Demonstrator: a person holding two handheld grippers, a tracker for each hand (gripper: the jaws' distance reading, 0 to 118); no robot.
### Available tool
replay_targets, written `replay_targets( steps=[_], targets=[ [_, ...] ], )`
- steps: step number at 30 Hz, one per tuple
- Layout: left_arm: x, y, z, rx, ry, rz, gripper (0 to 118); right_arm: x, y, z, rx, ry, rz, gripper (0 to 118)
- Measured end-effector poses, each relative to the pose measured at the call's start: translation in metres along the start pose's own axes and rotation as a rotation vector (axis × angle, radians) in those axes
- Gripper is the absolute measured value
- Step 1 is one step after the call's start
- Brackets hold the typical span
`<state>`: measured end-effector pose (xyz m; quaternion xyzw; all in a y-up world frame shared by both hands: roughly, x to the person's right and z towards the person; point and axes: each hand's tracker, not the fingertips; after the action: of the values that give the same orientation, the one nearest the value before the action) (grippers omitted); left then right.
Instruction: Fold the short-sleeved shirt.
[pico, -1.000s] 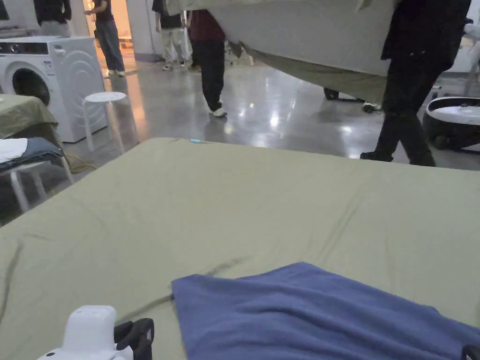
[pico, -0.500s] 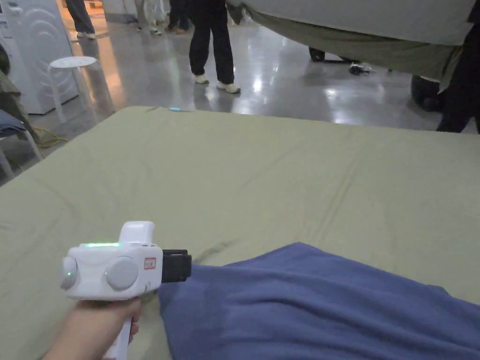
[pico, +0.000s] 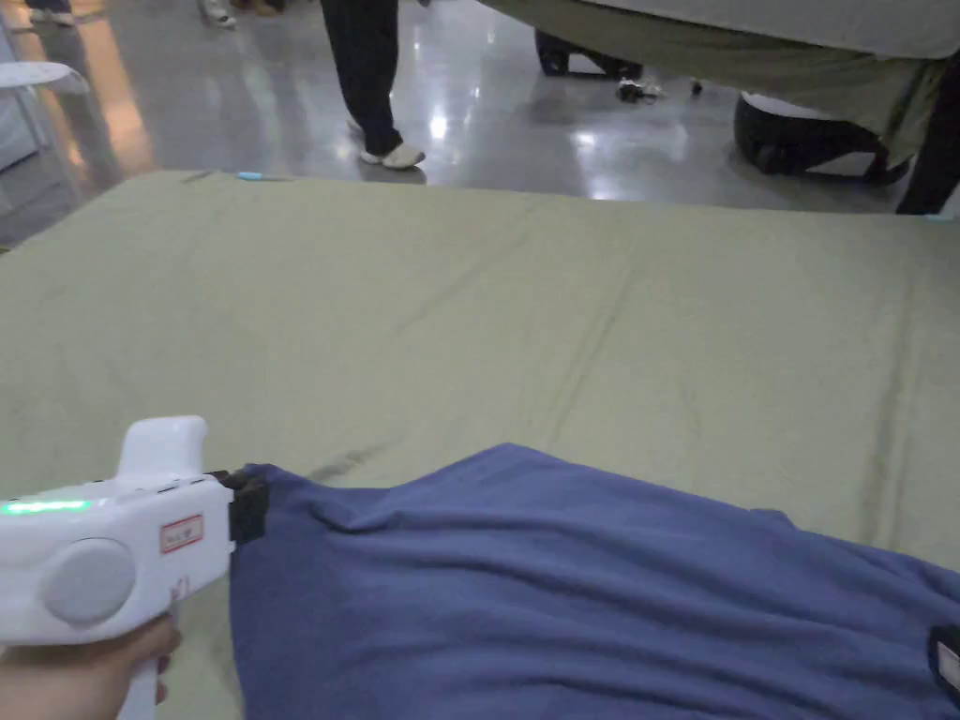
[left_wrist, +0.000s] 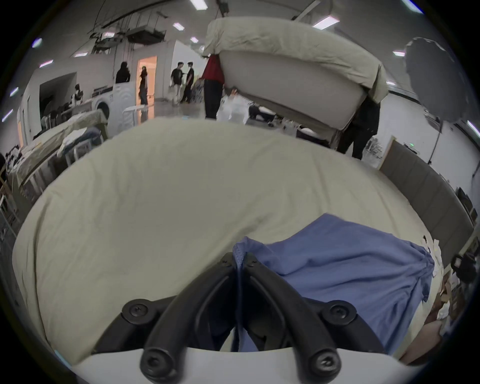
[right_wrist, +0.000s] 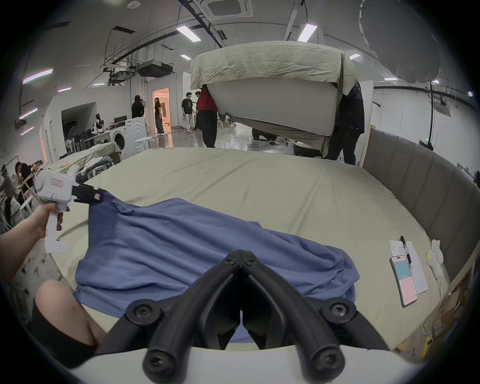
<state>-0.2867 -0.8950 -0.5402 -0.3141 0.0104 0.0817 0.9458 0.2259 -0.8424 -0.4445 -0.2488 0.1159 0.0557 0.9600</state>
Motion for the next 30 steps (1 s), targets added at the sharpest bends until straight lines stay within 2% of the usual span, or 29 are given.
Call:
replay_targets(
  steps=[2,4,5,6,7,8,9,10,14,18,19,21,22,23,24,25,27,30],
  targets=[
    [0.003,0.006,0.013,0.012,-0.021,-0.023,2,0.021,0.001,-0.005,-0.002,-0.044,-0.008,0],
    [0.007,0.007,0.027,0.032,-0.031,-0.022,2,0.054,0.002,-0.02,-0.071,-0.098,-0.049,1],
    [0.006,0.009,0.031,0.039,-0.036,-0.024,2,0.073,0.003,-0.03,-0.134,-0.113,-0.074,19],
    [0.005,0.012,0.034,0.044,-0.034,-0.028,2,0.093,0.0,-0.041,-0.172,-0.132,-0.094,53],
    [0.004,0.013,0.036,0.051,-0.031,-0.032,2,0.11,-0.003,-0.053,-0.232,-0.145,-0.114,98],
    [0.011,0.014,0.042,0.055,-0.028,-0.034,2,0.123,-0.006,-0.062,-0.284,-0.167,-0.143,118],
    [0.011,0.015,0.042,0.055,-0.021,-0.038,2,0.134,-0.009,-0.069,-0.231,-0.163,-0.118,116],
    [0.01,0.015,0.042,0.053,-0.018,-0.036,2,0.144,-0.013,-0.075,-0.264,-0.186,-0.131,115],
    [0.009,0.013,0.04,0.036,-0.017,-0.016,2,0.182,-0.03,-0.106,-0.349,-0.165,-0.232,115],
    [0.011,0.01,0.041,0.024,-0.015,-0.019,2,0.199,-0.052,-0.112,-0.442,-0.215,-0.277,111],
    [0.012,0.01,0.04,0.019,-0.014,-0.02,2,0.201,-0.059,-0.11,-0.461,-0.203,-0.3,101],
    [0.011,0.009,0.04,0.015,-0.018,-0.015,2,0.203,-0.07,-0.104,-0.463,-0.127,-0.384,33],
    [0.011,0.009,0.04,0.012,-0.021,-0.013,2,0.2,-0.071,-0.101,-0.434,-0.084,-0.449,12],
    [0.013,0.009,0.041,0.01,-0.026,-0.011,2,0.196,-0.074,-0.097,-0.382,-0.022,-0.493,12],
    [0.012,0.01,0.042,0.013,-0.028,-0.009,2,0.19,-0.073,-0.095,-0.365,-0.062,-0.478,12],
    [0.014,0.011,0.044,0.02,-0.029,-0.015,2,0.182,-0.069,-0.095,-0.386,-0.108,-0.401,12],
    [0.017,0.015,0.055,0.053,-0.025,-0.018,2,0.17,-0.057,-0.093,-0.39,-0.111,-0.306,12],
    [0.013,0.03,0.077,0.115,-0.046,0.028,2,0.166,-0.031,-0.072,-0.276,-0.148,-0.286,12]
  ],
)
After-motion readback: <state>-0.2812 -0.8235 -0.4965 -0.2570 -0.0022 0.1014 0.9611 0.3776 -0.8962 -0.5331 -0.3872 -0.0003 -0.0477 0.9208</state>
